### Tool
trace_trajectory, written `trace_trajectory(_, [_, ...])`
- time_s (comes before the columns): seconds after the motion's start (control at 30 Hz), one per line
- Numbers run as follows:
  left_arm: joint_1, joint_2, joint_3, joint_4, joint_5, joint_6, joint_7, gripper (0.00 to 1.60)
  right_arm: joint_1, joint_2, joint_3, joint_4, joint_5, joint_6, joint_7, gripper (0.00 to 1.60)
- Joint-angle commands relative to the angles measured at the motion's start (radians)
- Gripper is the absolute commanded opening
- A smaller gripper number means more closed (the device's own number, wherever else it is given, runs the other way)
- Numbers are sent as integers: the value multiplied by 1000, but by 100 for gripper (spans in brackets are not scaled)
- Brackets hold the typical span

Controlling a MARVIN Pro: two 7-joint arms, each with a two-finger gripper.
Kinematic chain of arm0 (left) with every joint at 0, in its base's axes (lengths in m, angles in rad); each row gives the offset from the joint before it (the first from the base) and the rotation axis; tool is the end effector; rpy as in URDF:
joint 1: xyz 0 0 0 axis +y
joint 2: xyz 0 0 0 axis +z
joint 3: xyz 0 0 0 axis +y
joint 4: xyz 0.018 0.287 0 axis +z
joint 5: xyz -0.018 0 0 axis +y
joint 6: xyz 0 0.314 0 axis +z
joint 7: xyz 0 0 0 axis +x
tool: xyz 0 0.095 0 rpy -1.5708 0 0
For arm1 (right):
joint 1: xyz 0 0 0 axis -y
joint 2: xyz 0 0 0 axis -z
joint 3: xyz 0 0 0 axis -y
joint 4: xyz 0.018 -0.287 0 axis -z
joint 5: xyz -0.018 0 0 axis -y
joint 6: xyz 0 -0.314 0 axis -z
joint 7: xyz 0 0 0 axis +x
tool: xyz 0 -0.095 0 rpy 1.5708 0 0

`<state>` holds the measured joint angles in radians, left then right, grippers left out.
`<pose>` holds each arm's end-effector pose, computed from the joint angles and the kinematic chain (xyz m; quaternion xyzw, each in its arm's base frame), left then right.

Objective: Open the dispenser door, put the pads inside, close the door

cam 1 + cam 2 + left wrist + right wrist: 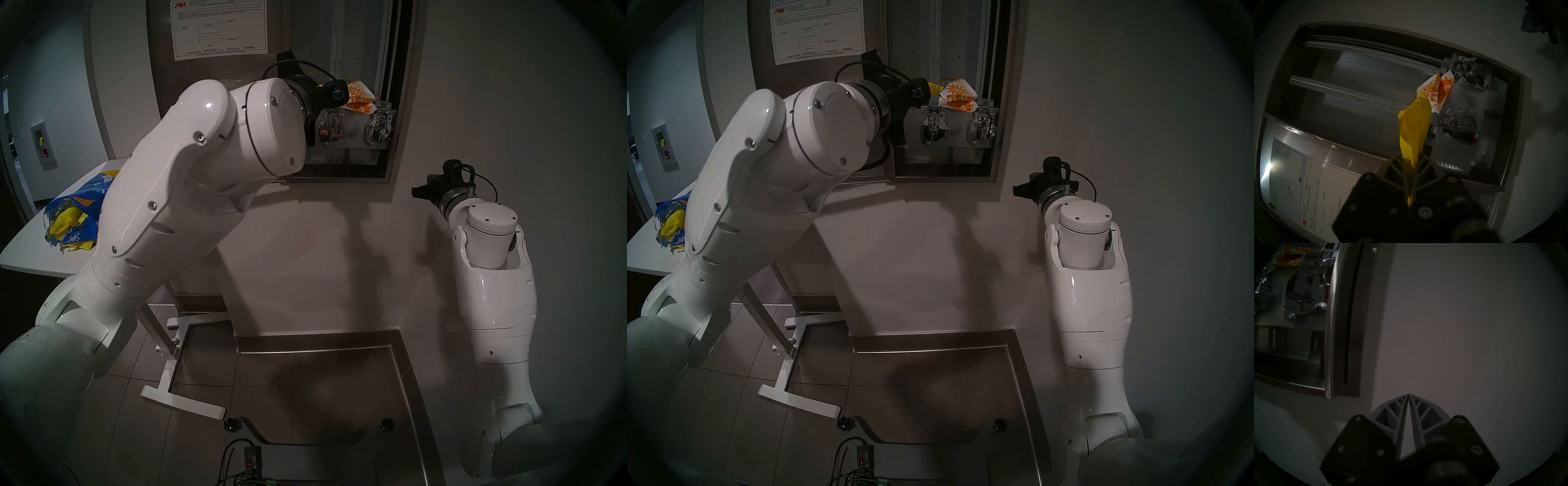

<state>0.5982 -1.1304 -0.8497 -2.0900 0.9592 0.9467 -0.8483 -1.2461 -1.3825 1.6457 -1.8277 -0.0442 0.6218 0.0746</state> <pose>0.3989 -0.1361 0.0696 -0.4956 0.4723 -0.6209 0.3817 0.4719 -0.0744 -0.1041 0.7175 0.0360 0.6890 0.0958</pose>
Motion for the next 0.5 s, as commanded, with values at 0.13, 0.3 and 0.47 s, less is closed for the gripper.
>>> trace_trajectory(0.13, [-67,-19,-8,39,31,-1,5,0,9,0,0,-15,1,-3,0,51])
trace_trajectory(0.3, [-66,9,-14,44,48,5,-9,0,8,1,0,-15,1,-3,0,51])
trace_trajectory(0.47, [-65,36,-22,51,56,2,-18,0,8,1,0,-15,2,-3,0,51])
